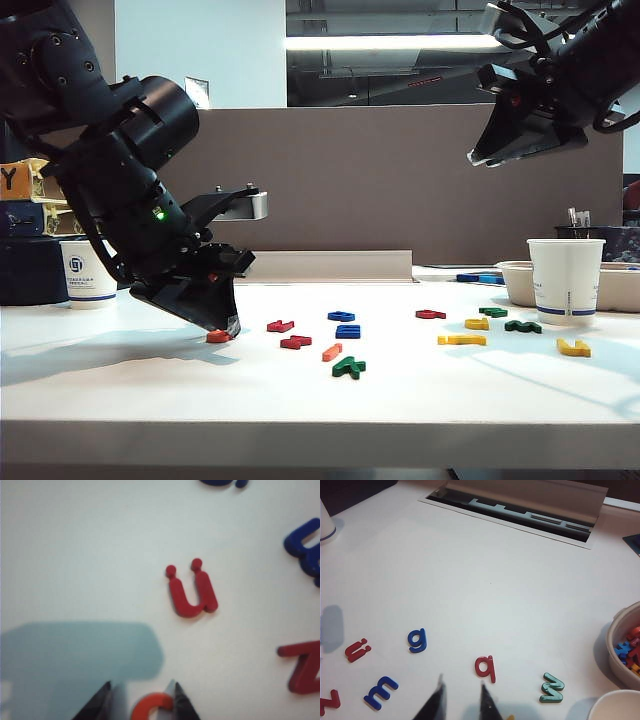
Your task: Pick up the letter "c" and put it in the paper cup.
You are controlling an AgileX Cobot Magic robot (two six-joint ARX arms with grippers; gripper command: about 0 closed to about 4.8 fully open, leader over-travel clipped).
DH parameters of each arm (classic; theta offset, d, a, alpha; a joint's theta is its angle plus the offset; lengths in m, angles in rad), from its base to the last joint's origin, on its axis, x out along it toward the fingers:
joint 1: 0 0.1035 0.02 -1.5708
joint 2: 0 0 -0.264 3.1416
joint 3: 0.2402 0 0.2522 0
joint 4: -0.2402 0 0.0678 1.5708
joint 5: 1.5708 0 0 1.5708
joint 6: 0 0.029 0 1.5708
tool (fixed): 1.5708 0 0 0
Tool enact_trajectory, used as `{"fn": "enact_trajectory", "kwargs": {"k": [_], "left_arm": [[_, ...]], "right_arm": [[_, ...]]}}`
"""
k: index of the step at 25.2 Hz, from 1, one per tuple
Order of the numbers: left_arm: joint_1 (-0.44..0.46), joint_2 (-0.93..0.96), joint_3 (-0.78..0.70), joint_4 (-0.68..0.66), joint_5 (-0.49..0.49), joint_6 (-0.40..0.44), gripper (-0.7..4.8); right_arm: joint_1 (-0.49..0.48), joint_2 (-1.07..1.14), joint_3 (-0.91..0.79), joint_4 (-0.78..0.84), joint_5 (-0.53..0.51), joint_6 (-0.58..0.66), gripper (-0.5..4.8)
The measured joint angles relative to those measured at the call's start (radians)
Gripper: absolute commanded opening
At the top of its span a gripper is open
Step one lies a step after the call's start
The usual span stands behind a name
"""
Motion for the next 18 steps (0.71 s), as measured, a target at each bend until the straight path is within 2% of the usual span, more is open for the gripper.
{"fn": "enact_trajectory", "kwargs": {"k": [12, 18], "left_arm": [[0.0, 0.0, 0.001, -0.014, 0.003, -0.001, 1.51], [0.0, 0.0, 0.001, -0.014, 0.007, -0.001, 1.11]], "right_arm": [[0.0, 0.0, 0.0, -0.003, 0.0, 0.0, 0.85], [0.0, 0.0, 0.0, -0.003, 0.0, 0.0, 0.85]]}}
